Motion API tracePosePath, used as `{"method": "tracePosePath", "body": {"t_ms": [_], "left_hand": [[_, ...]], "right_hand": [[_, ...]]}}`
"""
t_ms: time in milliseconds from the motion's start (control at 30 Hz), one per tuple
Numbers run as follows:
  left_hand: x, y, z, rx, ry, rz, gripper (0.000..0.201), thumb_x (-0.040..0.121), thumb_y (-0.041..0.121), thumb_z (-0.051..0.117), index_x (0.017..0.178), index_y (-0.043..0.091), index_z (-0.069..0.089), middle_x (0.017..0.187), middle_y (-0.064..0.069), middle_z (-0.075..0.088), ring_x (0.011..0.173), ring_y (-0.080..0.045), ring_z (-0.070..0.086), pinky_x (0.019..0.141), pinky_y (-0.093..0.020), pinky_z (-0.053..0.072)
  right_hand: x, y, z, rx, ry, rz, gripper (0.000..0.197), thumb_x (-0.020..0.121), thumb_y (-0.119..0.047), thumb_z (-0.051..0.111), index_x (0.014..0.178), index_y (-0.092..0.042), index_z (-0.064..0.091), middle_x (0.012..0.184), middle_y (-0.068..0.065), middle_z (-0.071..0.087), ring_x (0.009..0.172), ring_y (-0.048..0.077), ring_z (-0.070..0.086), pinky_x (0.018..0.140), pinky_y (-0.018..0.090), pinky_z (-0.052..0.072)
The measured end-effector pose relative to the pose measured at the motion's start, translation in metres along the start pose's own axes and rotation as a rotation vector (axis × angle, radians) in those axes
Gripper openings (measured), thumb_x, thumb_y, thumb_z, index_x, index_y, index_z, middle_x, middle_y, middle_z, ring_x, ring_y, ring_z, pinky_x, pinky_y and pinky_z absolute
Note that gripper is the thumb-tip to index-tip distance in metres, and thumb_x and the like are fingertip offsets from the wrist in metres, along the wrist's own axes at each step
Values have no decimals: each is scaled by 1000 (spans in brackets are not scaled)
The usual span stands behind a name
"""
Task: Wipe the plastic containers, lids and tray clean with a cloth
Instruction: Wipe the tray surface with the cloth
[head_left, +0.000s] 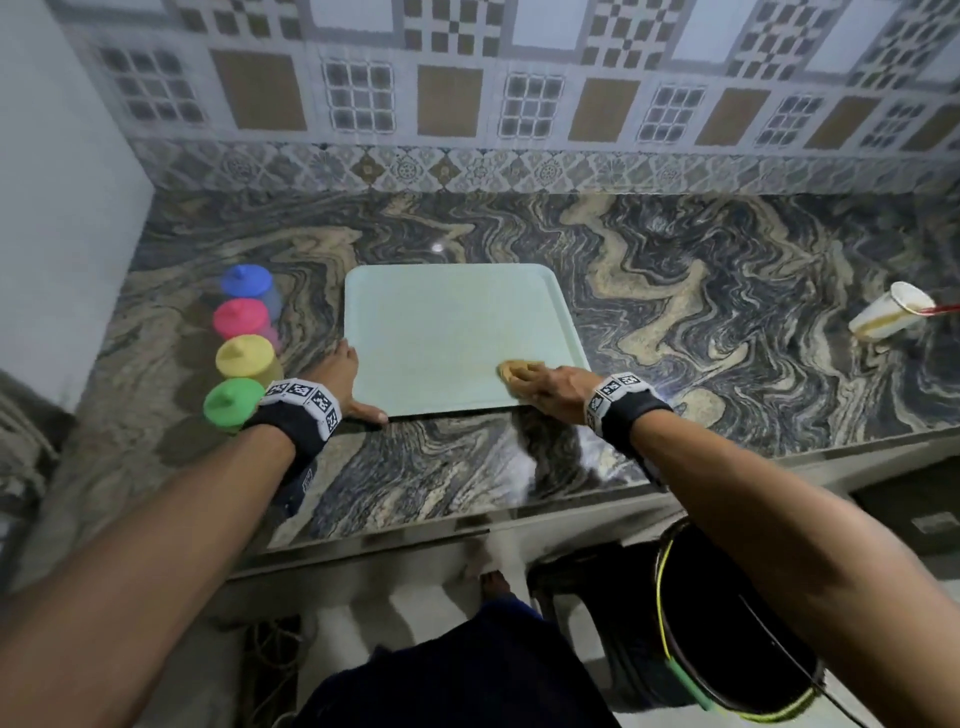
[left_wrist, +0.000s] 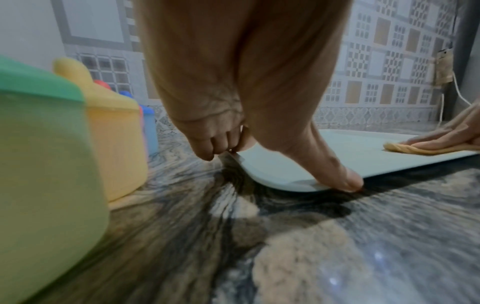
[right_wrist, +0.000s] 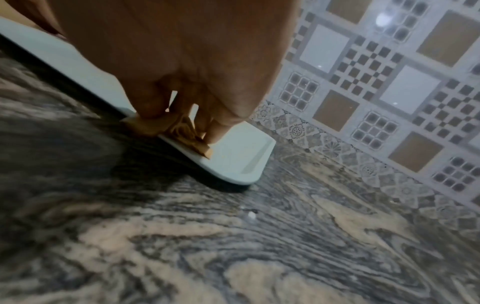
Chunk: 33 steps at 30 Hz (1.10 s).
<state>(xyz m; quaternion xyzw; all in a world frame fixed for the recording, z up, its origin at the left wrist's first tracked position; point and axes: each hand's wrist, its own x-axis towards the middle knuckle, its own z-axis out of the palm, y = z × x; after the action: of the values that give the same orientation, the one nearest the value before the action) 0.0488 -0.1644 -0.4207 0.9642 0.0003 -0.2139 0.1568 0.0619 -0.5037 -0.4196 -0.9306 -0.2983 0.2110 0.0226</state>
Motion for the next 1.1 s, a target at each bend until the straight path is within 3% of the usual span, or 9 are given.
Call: {"method": "tracePosePath", "body": {"t_ms": [167, 367, 533, 633, 700, 800, 967, 1100], "left_hand": [[-5, -3, 1, -16, 41, 31, 133, 62, 55, 83, 150, -7, 5, 160, -21, 1, 148, -31, 11, 119, -31, 14], [-8, -6, 6, -47, 85, 71, 129, 63, 50, 84, 150, -5, 7, 160, -19, 2, 149, -29, 9, 118, -28, 9], [-7, -10, 8, -57, 87, 64, 131, 62, 56, 82, 152, -2, 5, 161, -16, -1, 149, -26, 5, 120, -29, 8], [-8, -10, 8, -56, 101, 80, 128, 63, 53, 82, 152, 0, 6, 161, -14, 0, 149, -25, 8, 118, -29, 10], [-9, -11, 8, -79, 105, 84, 128, 64, 51, 83, 153, 1, 6, 162, -13, -1, 149, -25, 8, 118, -28, 9], [-9, -13, 9, -80, 114, 82, 128, 64, 52, 82, 153, 4, 6, 162, -10, -2, 149, -23, 7, 117, -26, 9], [-8, -16, 13, -116, 114, 62, 128, 61, 53, 84, 154, 9, 8, 162, -4, -1, 150, -19, 6, 120, -30, 12], [-7, -18, 12, -162, 118, 50, 128, 61, 51, 85, 154, 11, 6, 162, -2, -1, 149, -18, 6, 118, -27, 9]], "right_hand": [[12, -16, 7, -11, 6, -167, 50, 104, -10, 33, 152, -20, 31, 162, 0, 20, 149, 23, 17, 121, 35, 20], [54, -58, 0, -31, -36, -339, 69, 94, 7, 35, 154, -23, 25, 163, -1, 17, 150, 24, 12, 122, 34, 14], [95, -97, -6, -48, -57, -509, 63, 93, 5, 39, 151, -17, 33, 160, 6, 24, 150, 28, 16, 121, 34, 9], [113, -108, -6, -31, -13, -644, 51, 95, 0, 44, 144, -12, 46, 156, 14, 32, 146, 35, 25, 121, 44, 18], [122, -107, -5, -41, -2, -697, 45, 98, -9, 45, 142, -12, 49, 154, 16, 35, 145, 37, 28, 121, 46, 21], [132, -95, -4, -112, 9, -736, 46, 104, -24, 38, 150, -19, 36, 159, 8, 27, 148, 30, 23, 121, 41, 19], [160, -74, -20, -104, 60, -730, 48, 106, -17, 34, 153, -21, 27, 161, 7, 21, 150, 26, 16, 122, 37, 10], [185, -60, -23, -198, 75, -757, 51, 105, -17, 36, 154, -26, 23, 162, 2, 19, 150, 24, 15, 122, 43, 11]]}}
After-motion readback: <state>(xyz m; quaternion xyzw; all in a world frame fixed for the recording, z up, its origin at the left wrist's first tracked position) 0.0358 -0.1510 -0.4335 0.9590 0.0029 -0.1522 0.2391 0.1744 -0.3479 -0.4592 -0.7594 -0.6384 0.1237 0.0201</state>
